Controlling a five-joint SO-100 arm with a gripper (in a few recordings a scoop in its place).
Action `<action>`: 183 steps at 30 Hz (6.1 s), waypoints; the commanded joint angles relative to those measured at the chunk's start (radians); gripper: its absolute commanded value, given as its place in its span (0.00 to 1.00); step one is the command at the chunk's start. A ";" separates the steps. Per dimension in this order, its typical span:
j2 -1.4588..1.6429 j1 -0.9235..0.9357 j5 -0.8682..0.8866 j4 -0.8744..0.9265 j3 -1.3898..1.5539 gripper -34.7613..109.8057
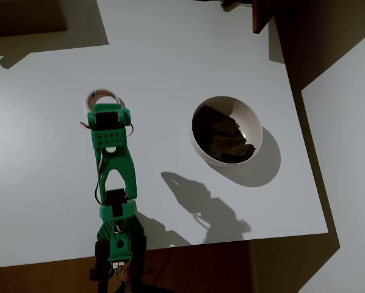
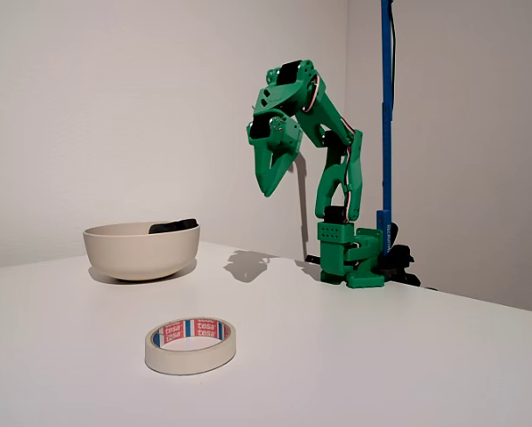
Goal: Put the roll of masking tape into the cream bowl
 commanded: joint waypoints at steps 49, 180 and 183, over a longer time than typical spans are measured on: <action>-0.945 0.002 0.063 -0.018 -0.759 0.34; -0.141 0.494 -0.123 0.035 -0.891 0.18; -0.160 0.609 -0.140 0.002 -0.890 0.18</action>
